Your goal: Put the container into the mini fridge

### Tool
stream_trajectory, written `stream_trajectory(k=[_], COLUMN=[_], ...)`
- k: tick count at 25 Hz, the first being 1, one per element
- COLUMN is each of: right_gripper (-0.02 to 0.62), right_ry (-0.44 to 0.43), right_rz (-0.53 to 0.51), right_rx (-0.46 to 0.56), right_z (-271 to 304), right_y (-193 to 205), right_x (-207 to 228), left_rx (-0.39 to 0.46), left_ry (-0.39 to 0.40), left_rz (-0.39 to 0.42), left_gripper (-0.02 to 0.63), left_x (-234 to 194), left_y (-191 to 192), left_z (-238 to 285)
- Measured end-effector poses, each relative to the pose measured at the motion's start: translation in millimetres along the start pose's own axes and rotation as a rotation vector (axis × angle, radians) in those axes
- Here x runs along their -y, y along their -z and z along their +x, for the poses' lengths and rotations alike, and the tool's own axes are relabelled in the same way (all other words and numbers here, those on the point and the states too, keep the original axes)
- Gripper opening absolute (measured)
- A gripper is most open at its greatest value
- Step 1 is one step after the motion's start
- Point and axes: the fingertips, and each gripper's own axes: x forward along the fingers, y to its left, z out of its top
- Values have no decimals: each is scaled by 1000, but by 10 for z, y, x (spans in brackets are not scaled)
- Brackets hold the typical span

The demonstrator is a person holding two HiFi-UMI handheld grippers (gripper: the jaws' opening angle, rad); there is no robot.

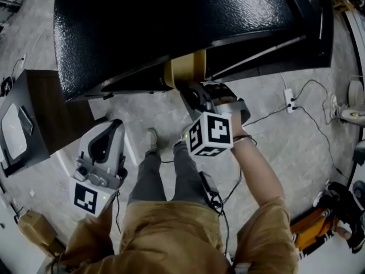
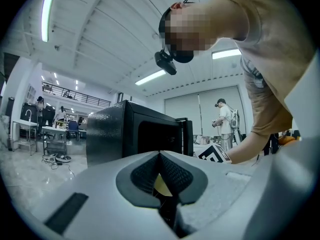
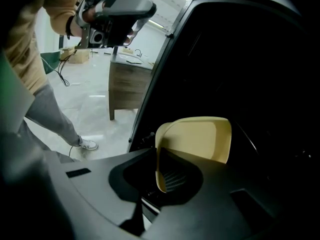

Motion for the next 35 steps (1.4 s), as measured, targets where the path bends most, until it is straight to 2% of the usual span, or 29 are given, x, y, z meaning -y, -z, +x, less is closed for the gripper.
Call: stream_trajectory(k=[21,35], right_gripper=[12,12], right_ry=[19,-2], right_rz=[-17,-45], right_rx=[-24,-47], right_z=[451,831], right_y=[145,131], right_x=[298,413], left_rx=[-19,-39], left_ry=[-52,-77], left_rz=[-34,-48], left_gripper=[2,2], left_x=[-39,-180], left_y=[186,307], left_z=[67,-13])
